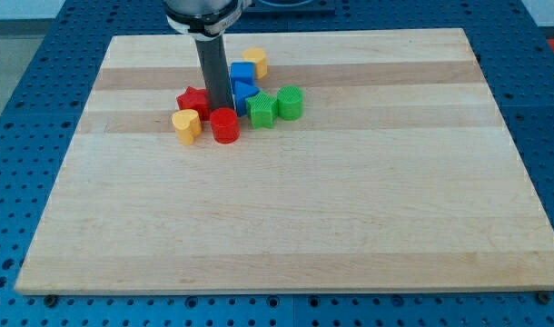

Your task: Touch the left side of the cube

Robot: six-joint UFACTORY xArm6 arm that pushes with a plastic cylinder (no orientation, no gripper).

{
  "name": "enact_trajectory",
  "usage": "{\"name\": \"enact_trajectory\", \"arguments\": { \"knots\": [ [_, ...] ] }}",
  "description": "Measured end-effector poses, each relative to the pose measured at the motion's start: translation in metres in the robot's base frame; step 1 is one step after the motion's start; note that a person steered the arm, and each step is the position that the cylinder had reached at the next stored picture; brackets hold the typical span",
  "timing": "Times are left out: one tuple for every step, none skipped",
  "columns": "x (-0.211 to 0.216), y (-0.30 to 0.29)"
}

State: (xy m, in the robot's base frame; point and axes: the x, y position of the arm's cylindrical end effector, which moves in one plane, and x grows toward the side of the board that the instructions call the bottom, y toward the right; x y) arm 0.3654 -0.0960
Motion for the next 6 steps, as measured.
{"name": "enact_trajectory", "arguments": {
  "knots": [
    [-0.044,-0.005],
    [-0.091,-0.014],
    [-0.128,-0.022],
    [-0.14,-0.001],
    [-0.124,0.007],
    [-0.118,0.028]
  ]
}}
